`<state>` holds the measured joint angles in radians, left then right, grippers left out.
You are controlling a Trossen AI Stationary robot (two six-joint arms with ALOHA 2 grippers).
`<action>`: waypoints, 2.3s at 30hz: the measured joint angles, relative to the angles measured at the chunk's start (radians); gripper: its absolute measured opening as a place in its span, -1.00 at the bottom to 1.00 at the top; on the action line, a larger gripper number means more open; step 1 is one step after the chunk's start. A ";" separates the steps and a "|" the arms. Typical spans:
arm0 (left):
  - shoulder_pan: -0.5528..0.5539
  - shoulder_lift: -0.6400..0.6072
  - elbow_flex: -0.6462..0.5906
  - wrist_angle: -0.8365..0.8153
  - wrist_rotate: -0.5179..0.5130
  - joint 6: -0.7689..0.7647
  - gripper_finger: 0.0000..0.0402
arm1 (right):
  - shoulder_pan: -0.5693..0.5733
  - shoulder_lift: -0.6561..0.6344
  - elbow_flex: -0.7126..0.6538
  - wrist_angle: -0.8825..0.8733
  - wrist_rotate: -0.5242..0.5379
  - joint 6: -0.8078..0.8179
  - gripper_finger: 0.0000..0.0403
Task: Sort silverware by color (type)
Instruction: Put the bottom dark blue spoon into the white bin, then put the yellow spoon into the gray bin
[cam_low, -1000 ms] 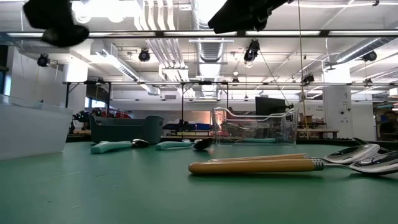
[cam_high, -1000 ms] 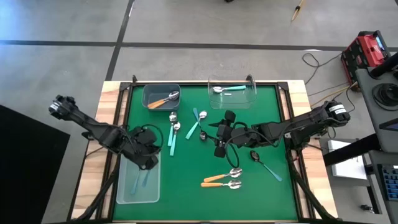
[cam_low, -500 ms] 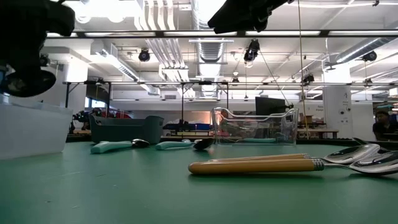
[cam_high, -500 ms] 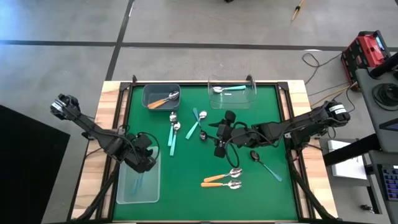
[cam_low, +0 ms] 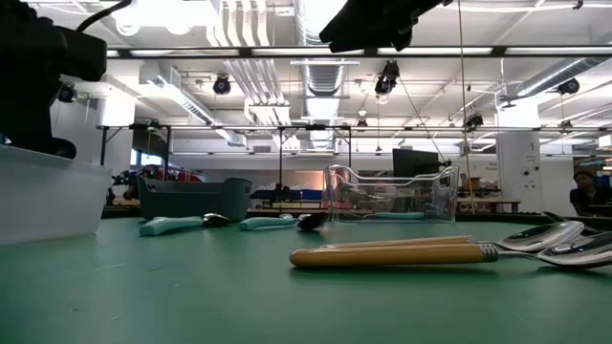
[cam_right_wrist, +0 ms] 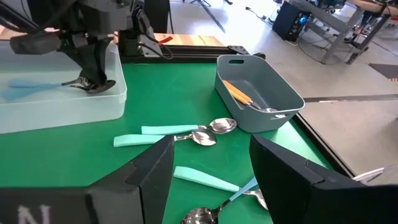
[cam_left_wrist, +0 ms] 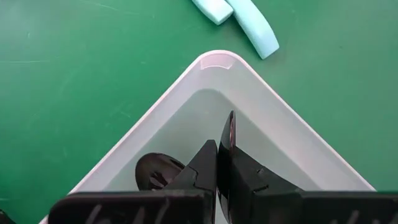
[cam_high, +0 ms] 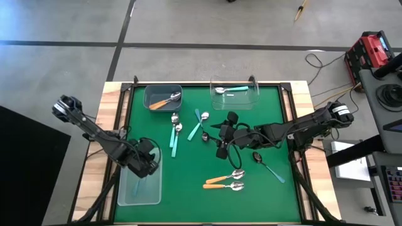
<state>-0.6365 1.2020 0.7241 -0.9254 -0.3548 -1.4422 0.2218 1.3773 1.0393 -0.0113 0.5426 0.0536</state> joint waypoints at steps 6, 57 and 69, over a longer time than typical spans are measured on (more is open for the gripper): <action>0.000 0.039 0.002 0.008 0.027 0.005 -1.00 | 0.000 0.000 0.000 0.000 0.000 0.006 0.00; -0.013 0.104 0.012 -0.001 0.057 0.020 -0.92 | 0.000 -0.006 0.000 -0.015 0.000 0.037 0.00; -0.013 0.101 0.027 -0.021 0.056 0.068 -0.76 | 0.003 -0.007 0.000 -0.036 -0.001 0.102 0.00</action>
<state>-0.6495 1.3034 0.7513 -0.9469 -0.2991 -1.3745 0.2249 1.3705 1.0397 -0.0476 0.5419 0.1557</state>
